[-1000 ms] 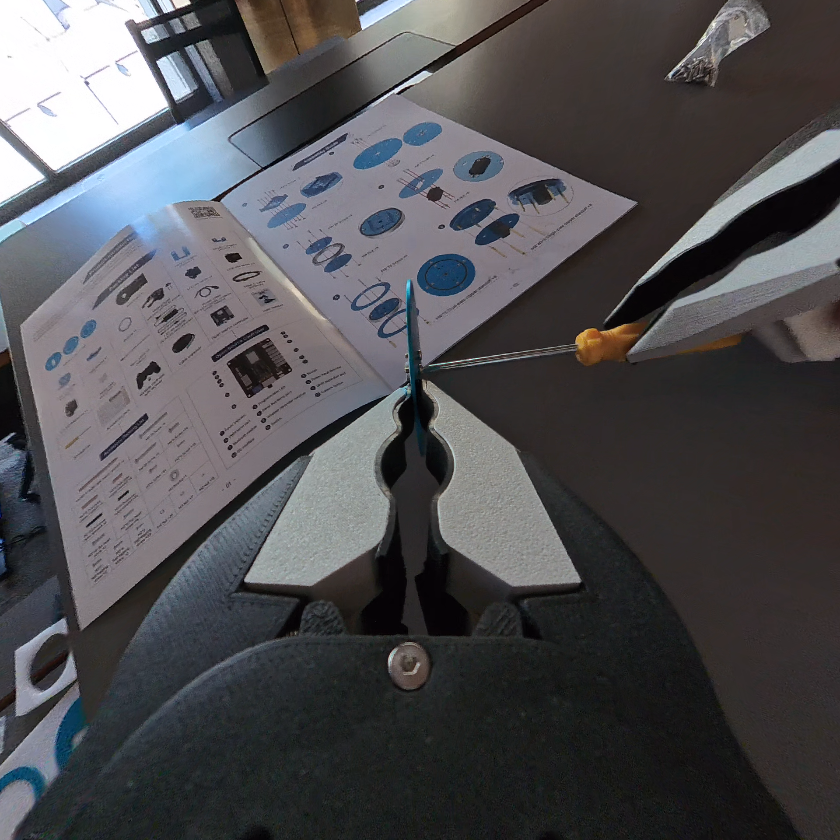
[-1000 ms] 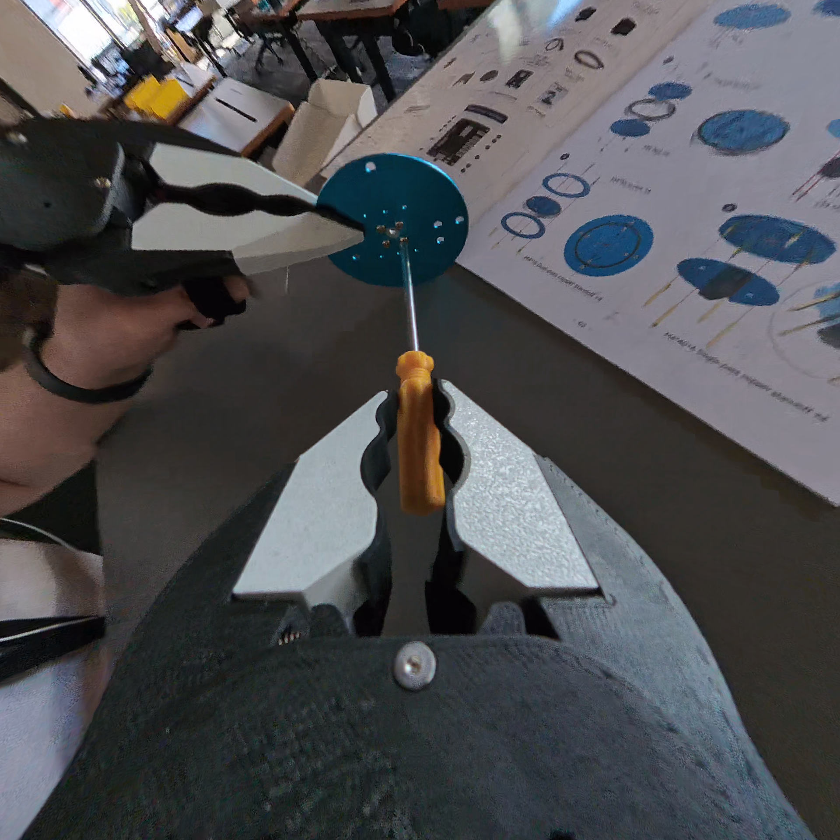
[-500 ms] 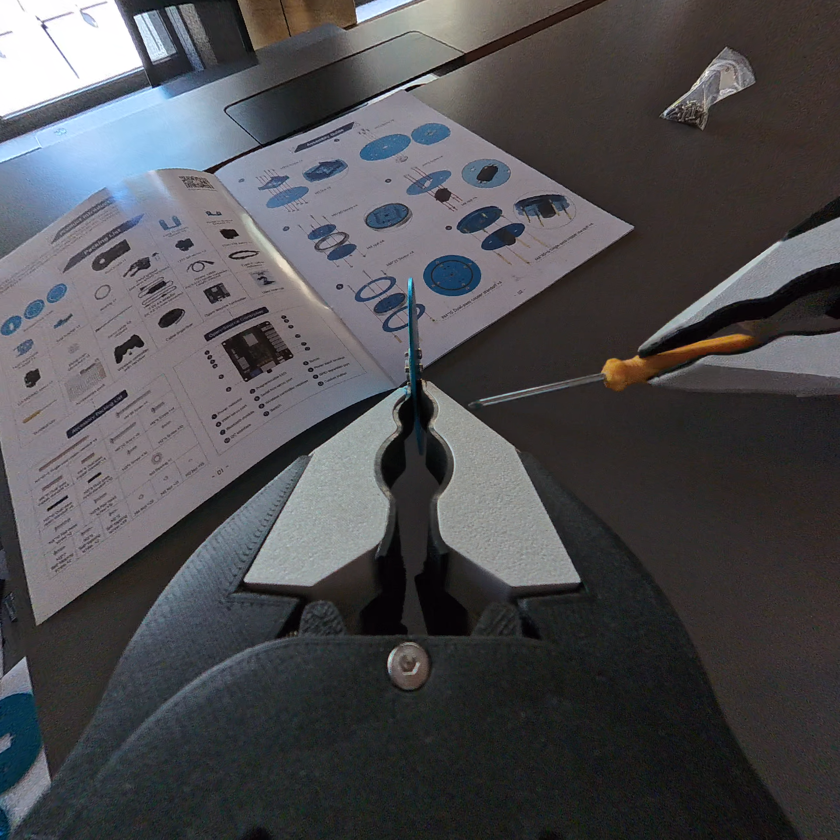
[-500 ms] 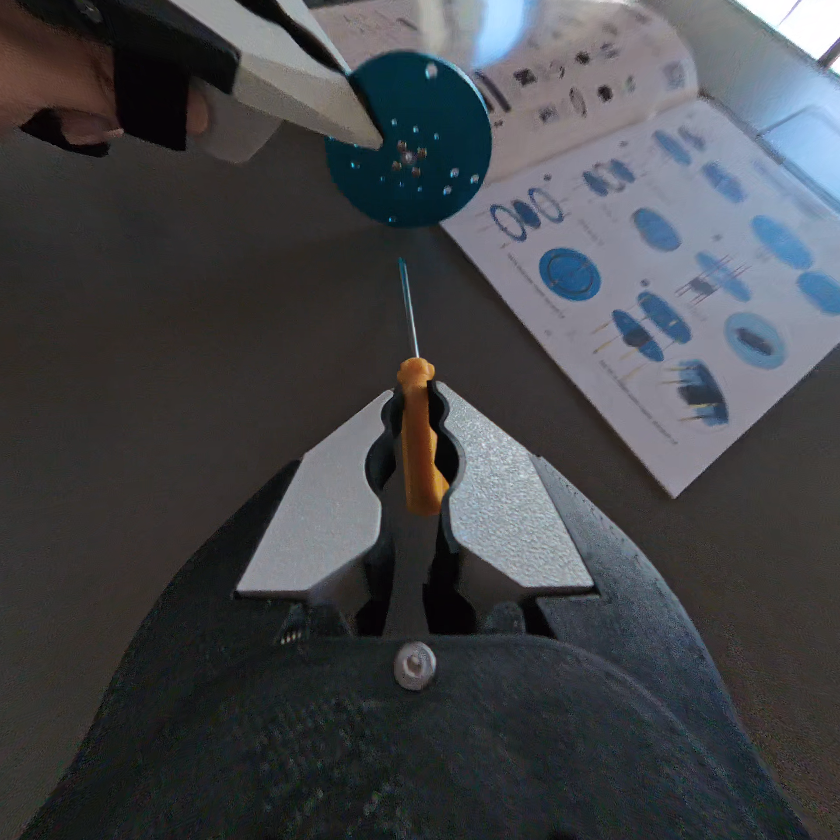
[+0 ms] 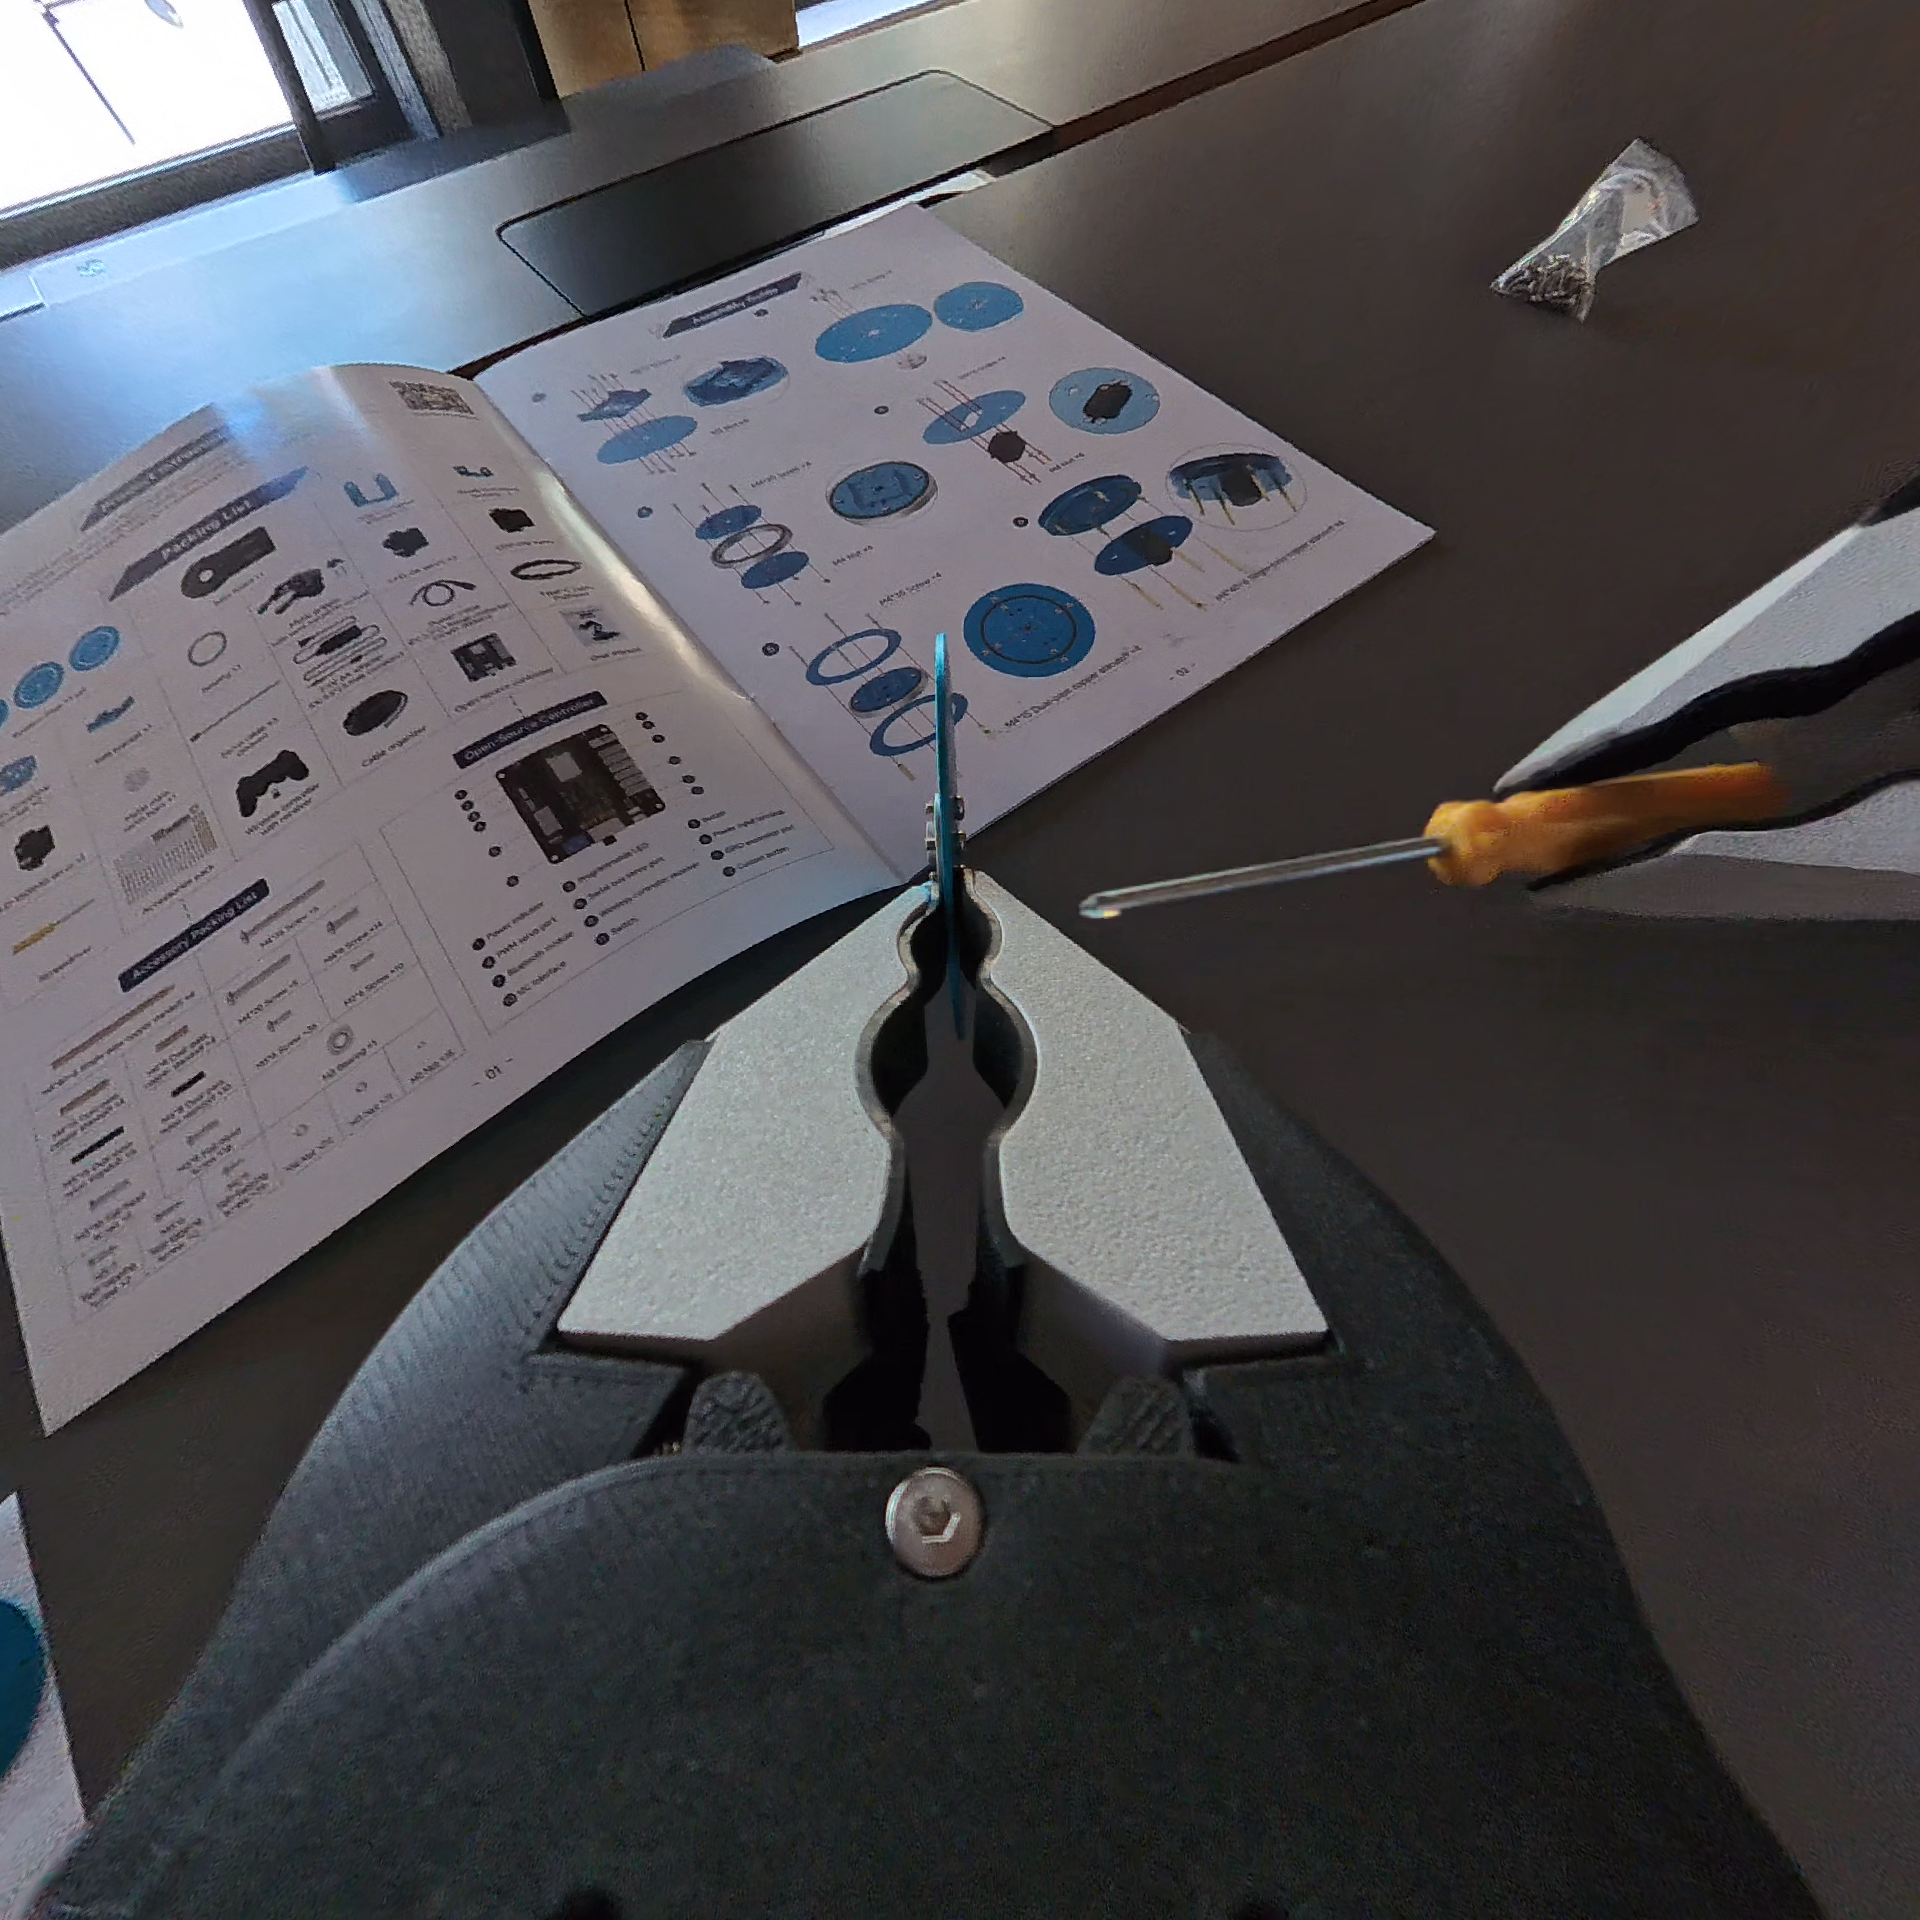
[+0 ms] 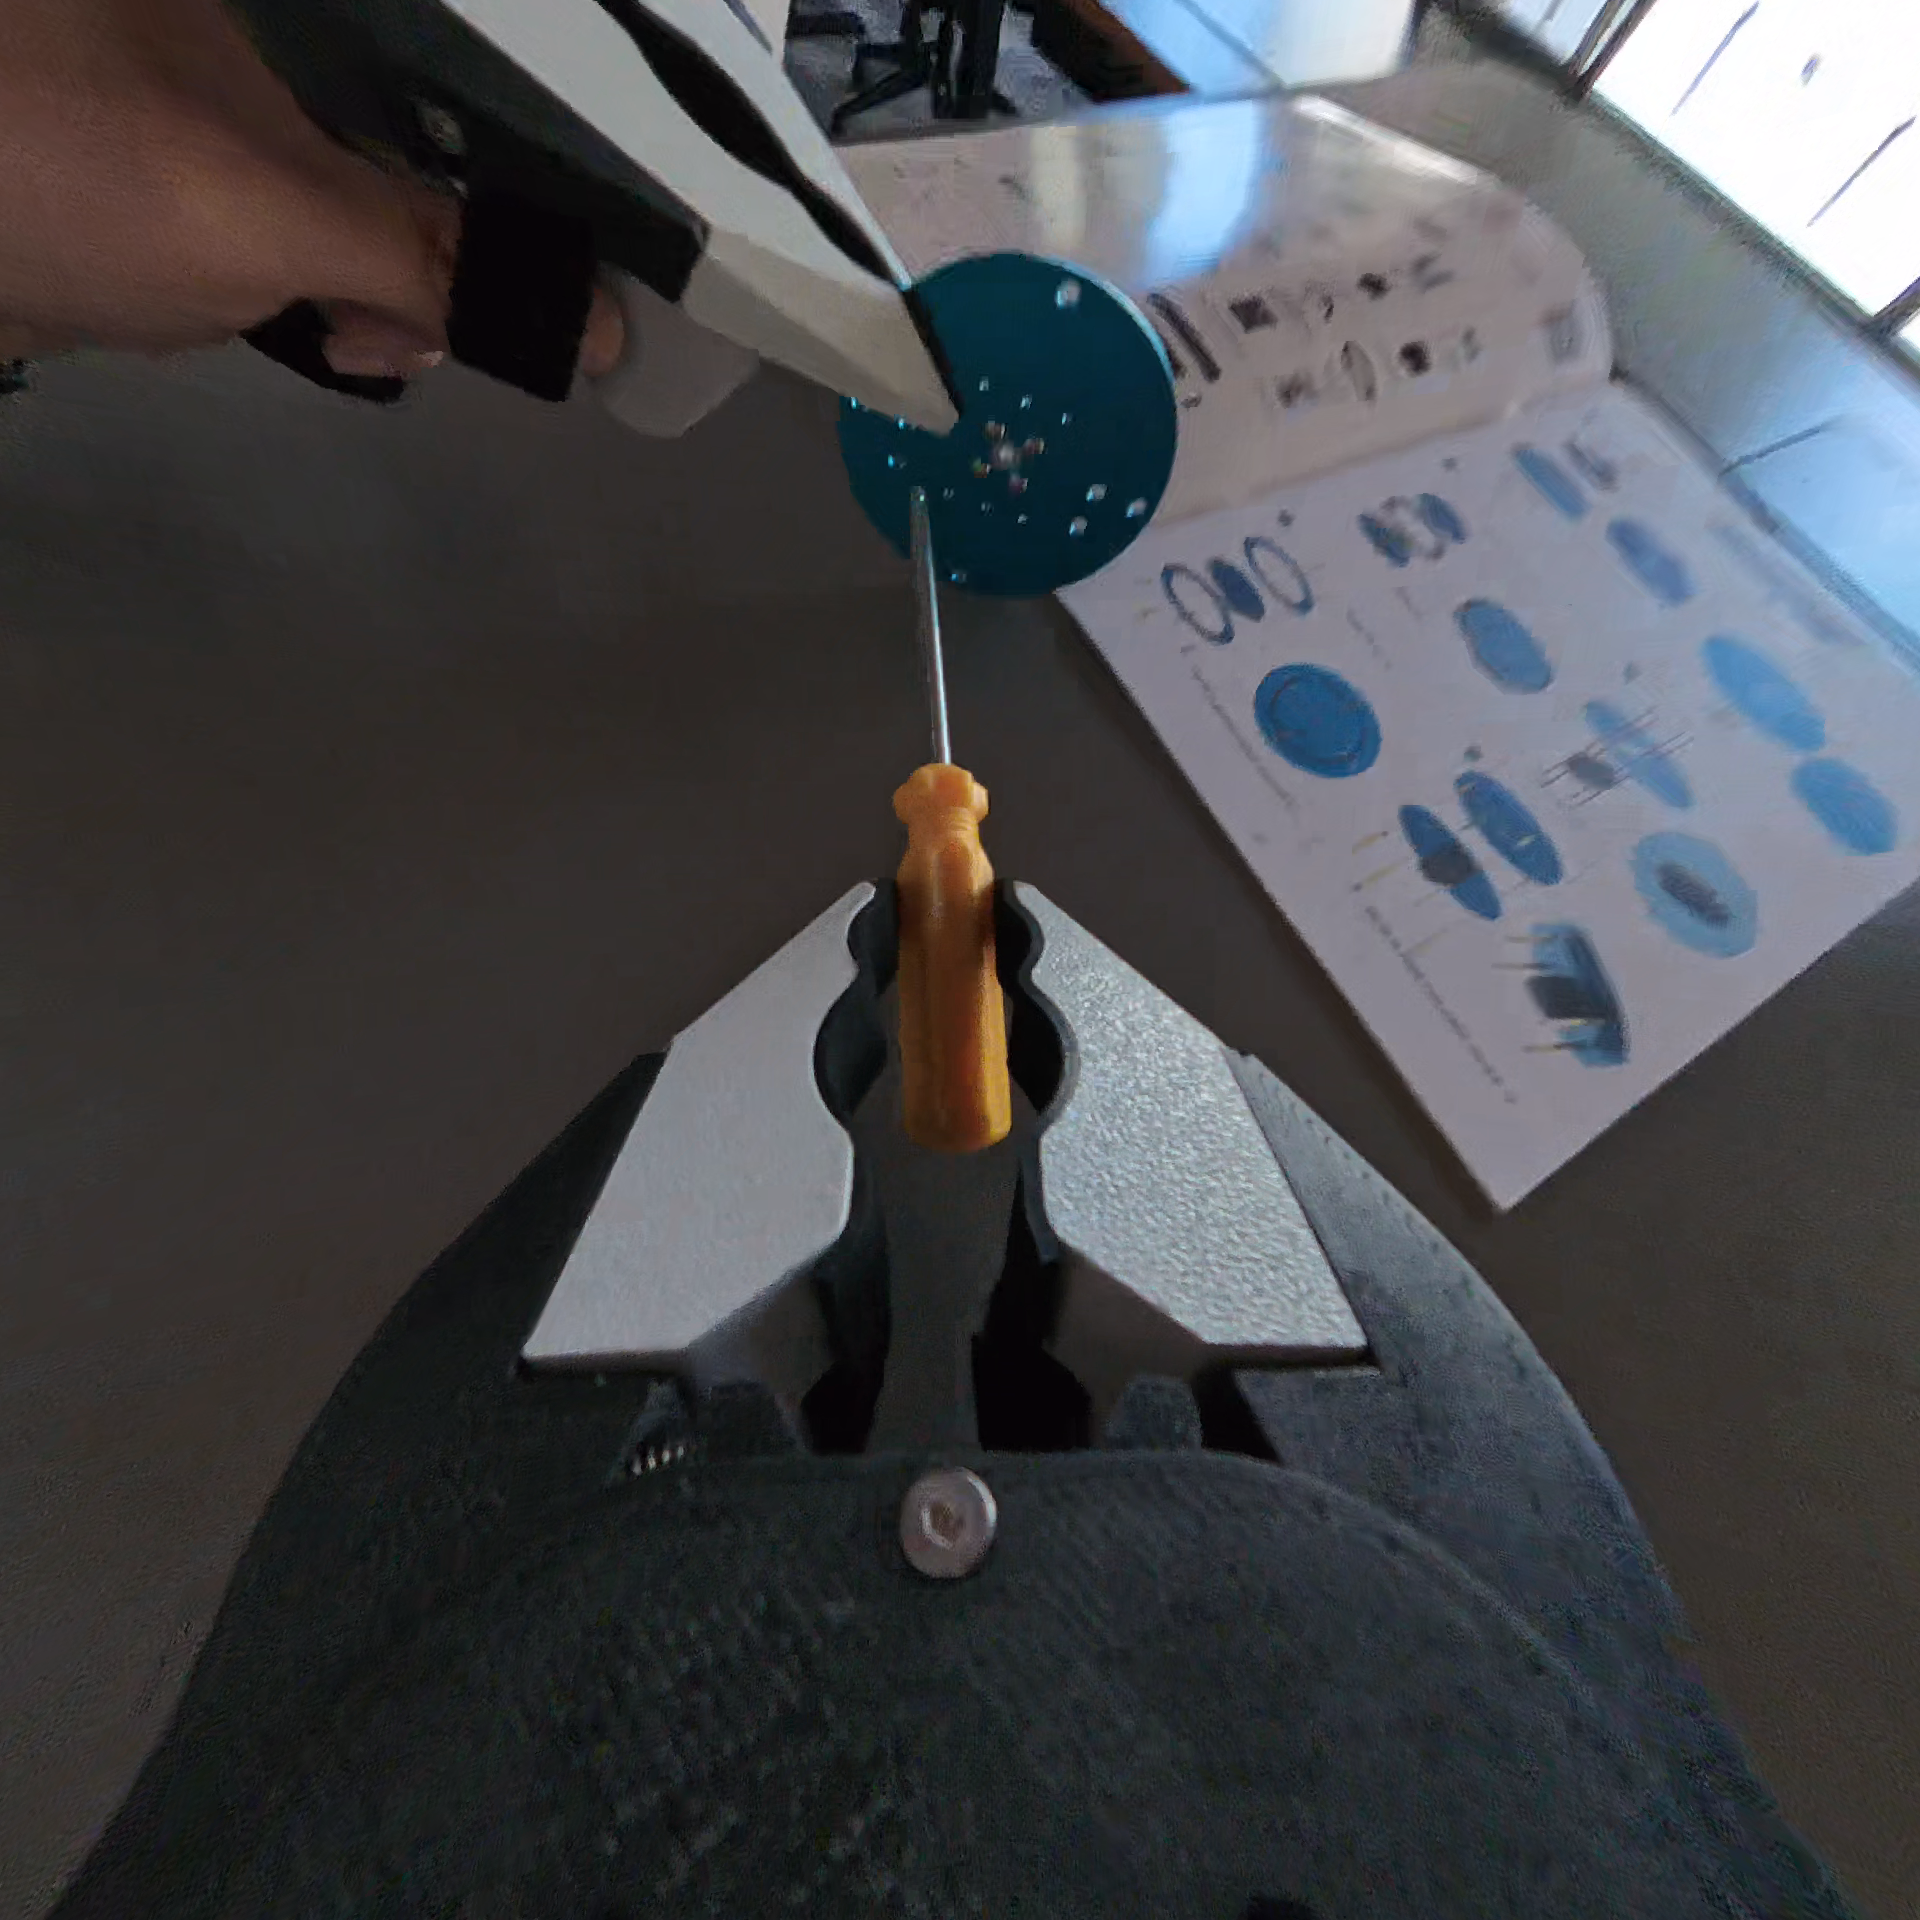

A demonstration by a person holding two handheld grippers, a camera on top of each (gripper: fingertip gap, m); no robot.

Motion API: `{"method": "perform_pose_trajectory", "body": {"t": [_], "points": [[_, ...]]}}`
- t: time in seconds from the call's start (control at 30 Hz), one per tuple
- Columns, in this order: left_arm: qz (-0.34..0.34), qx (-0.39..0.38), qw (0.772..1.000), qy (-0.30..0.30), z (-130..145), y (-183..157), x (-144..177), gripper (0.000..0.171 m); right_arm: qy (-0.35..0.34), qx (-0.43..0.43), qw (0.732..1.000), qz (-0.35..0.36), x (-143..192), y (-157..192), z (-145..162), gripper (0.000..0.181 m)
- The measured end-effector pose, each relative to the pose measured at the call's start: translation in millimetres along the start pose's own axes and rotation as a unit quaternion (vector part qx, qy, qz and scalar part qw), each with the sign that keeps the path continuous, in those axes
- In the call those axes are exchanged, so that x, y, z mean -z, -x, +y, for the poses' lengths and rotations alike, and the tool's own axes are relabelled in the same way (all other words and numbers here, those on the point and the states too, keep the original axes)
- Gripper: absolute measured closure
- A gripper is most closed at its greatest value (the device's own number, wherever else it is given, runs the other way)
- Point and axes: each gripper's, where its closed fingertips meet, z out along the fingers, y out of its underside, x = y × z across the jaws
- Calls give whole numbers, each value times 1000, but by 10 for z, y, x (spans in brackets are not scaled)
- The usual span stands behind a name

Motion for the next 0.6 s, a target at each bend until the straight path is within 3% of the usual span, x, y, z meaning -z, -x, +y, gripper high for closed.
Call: {"method": "perform_pose_trajectory", "body": {"t": [0.1, 0.23, 0.6], "points": [[5, 9, 1000, 1, 4, -1, -2, 171, 0, 122, 988, 90, 72, -91, -154, 163], [6, 9, 1000, 2, 6, -13, -3, 171, 30, 193, 973, 122, -51, -93, -126, 163], [4, 9, 1000, 3, 7, -12, -6, 171, 41, 193, 970, 144, -111, -186, -102, 163]]}}
